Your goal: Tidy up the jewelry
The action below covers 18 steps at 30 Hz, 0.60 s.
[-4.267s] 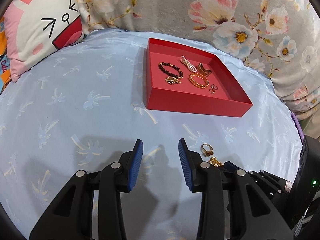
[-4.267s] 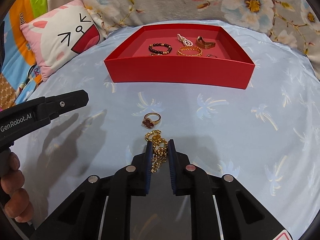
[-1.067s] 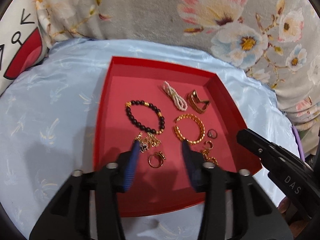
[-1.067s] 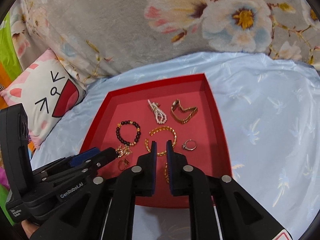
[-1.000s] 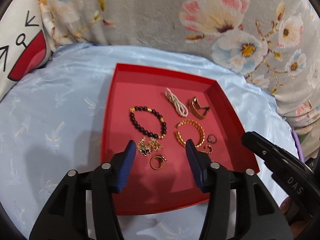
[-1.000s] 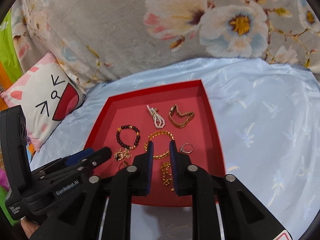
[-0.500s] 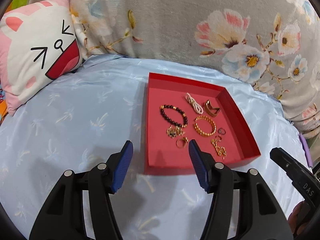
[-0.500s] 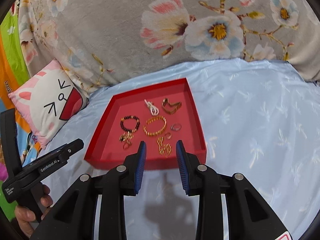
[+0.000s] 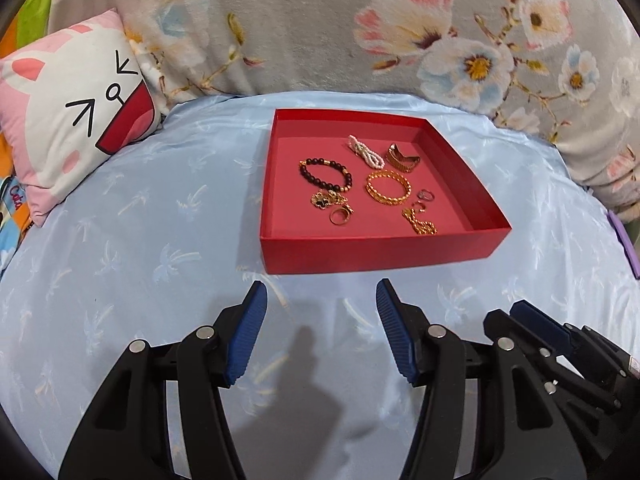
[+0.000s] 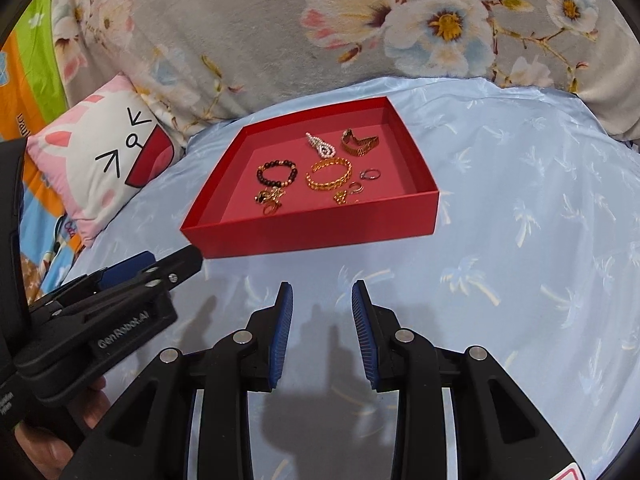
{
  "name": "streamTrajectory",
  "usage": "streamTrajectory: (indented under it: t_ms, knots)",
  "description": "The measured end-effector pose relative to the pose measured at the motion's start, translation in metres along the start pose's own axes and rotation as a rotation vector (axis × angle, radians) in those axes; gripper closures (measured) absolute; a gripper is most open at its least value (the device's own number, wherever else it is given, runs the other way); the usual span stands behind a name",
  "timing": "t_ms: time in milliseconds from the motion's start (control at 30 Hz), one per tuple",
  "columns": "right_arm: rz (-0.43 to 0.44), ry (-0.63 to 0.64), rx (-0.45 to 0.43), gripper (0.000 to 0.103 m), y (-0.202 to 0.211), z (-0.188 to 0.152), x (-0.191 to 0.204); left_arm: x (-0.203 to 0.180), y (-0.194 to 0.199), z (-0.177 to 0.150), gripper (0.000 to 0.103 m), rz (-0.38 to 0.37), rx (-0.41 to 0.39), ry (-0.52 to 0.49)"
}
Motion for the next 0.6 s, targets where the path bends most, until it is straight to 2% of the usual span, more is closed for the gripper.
streamTrajectory:
  t_ms: [200,233,600]
  knots:
    - [-0.02,0.019,0.004,0.072,0.002,-0.009,0.004,-0.01,0.004,-0.009,0.049,0.007,0.0,-0.016]
    - [-0.023,0.018,0.003,0.072,0.002,-0.01,0.004,-0.012,0.004,-0.01,0.053,0.014,-0.003,-0.026]
    - [-0.044,0.007,-0.001,0.072,0.005,-0.011,0.001,-0.017,0.006,-0.013,0.057,0.038,-0.005,-0.037]
Point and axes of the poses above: each gripper's, at about its wrist camera, not at the fingertips, and y roughly against the way its jaws point, x to its left, z to its top, the point moved 9 cm from there along -y, roughly the way its jaws point, and after that the axes turned 11 degrees about z, right-handed, at the moved point
